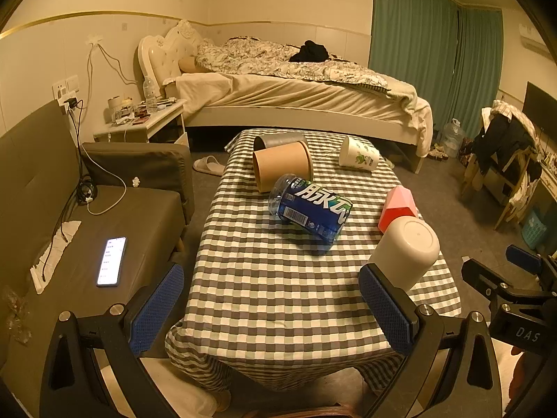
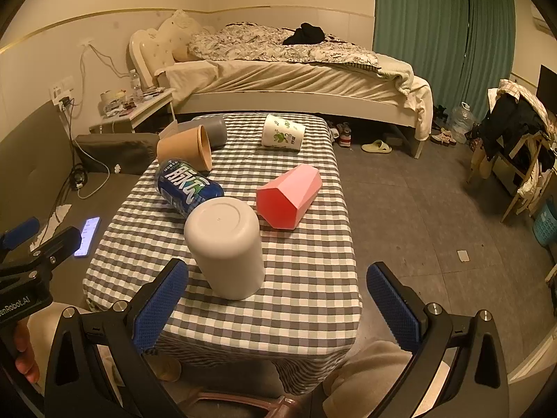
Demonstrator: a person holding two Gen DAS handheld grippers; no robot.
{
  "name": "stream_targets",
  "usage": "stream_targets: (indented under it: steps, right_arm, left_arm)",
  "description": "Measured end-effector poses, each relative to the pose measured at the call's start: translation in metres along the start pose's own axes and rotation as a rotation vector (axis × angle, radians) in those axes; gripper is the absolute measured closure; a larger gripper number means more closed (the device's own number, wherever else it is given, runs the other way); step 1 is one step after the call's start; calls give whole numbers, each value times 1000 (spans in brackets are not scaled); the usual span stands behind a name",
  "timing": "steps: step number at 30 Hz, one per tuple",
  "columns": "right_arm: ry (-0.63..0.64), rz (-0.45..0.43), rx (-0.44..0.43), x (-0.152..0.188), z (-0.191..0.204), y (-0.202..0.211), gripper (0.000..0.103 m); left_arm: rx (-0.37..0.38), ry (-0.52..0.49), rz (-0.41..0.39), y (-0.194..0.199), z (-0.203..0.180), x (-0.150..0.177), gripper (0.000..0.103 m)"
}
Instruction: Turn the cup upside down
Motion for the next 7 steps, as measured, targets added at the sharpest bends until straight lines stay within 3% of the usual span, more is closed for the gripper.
stream_targets:
  steps: [7]
  right_arm:
    - [-1,1,0,0,0,0,0]
  left_arm:
    - [-7,-10,-6,2,2,1,0]
Point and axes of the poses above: each gripper's, at about its wrist camera, not at the fingertips, and y roughly against the way its jaws point, z to its left, x to its underside, the point moved 8 cm from there along -y, roughly the way its jaws point, and after that the axes turned 14 degrees about x, right-handed, at the moved point
